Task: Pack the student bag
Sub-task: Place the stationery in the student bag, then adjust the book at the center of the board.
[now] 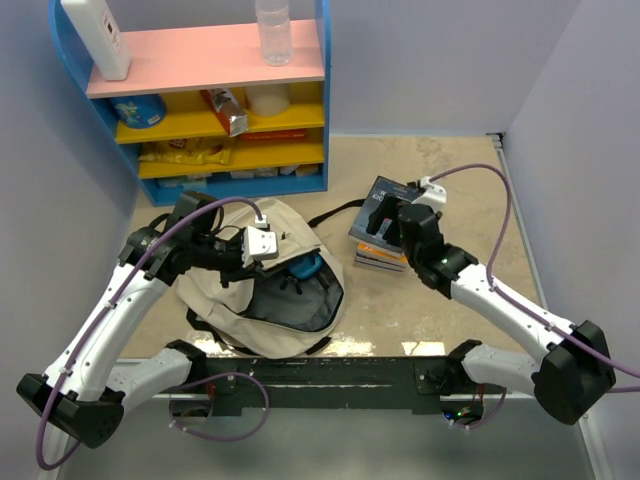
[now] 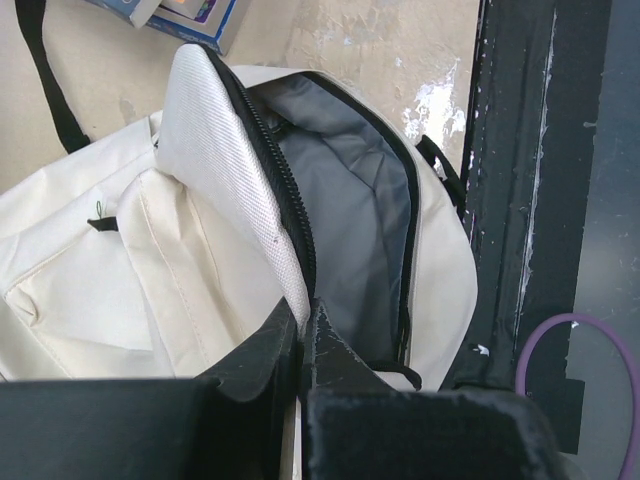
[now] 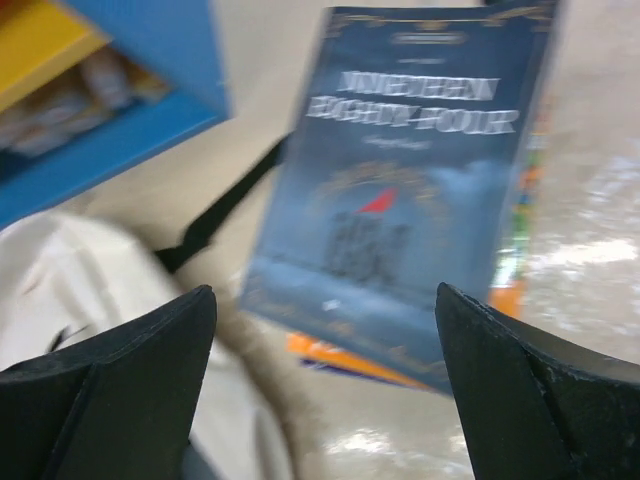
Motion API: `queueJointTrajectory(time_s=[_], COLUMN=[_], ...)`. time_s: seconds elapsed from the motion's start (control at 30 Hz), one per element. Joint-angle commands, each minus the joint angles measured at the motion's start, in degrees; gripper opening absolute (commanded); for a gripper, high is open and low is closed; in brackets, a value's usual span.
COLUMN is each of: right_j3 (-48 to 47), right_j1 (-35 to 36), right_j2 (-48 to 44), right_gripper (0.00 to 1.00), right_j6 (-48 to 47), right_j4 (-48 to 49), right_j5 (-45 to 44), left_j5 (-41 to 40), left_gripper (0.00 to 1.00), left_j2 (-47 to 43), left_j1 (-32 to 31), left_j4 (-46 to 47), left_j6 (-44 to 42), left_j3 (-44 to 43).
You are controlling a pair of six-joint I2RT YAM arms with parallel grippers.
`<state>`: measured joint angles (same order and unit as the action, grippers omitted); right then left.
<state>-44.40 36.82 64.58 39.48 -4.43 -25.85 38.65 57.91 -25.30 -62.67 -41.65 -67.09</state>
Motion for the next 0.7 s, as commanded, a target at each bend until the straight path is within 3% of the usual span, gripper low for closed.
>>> queueJointTrajectory(time_s=[0.0, 0.13, 0.33, 0.47, 0.5, 0.53, 0.6, 0.67], right_j3=[-1.3, -0.3, 2.4, 5.0, 5.2, 5.0, 4.5, 4.0], right_j1=[-8.7, -18.3, -23.4, -23.9, -23.9, -23.9, -24.1, -24.2], right_j2=[1.0, 2.7, 4.8, 3.0, 3.1, 4.2, 5.8, 8.3], right_gripper=[0.95, 0.97, 0.95, 0.78, 0.66, 0.61, 0.54, 0.53], right_j6=[0.8, 1.5, 7.1, 12.7, 13.2, 13.8, 13.9, 14.4], right_j4=[-7.4, -4.5, -3.8, -6.2, -6.5, -7.2, -7.5, -7.9], right_j5=[2.6, 7.2, 9.7, 4.2, 3.7, 3.2, 3.1, 3.0], left_j5=[2.9, 2.9, 2.7, 2.8, 2.7, 2.7, 2.7, 2.7], left_gripper=[0.0, 0.0, 0.0, 0.0, 0.0, 0.0, 0.0, 0.0], left_j2=[-0.3, -0.5, -0.9, -1.0, -1.0, -1.0, -1.0, -1.0], left_j1=[-0.5, -0.5, -0.5, -0.5, -0.5, -0.5, -0.5, -0.5], left_j4=[0.4, 0.4, 0.5, 0.5, 0.6, 0.6, 0.6, 0.7], left_j6=[-0.7, -0.7, -0.9, -0.9, -1.0, -1.0, -1.1, -1.0], left_j3=[-2.2, -2.1, -1.2, -1.0, -1.0, -1.0, -1.0, -1.1])
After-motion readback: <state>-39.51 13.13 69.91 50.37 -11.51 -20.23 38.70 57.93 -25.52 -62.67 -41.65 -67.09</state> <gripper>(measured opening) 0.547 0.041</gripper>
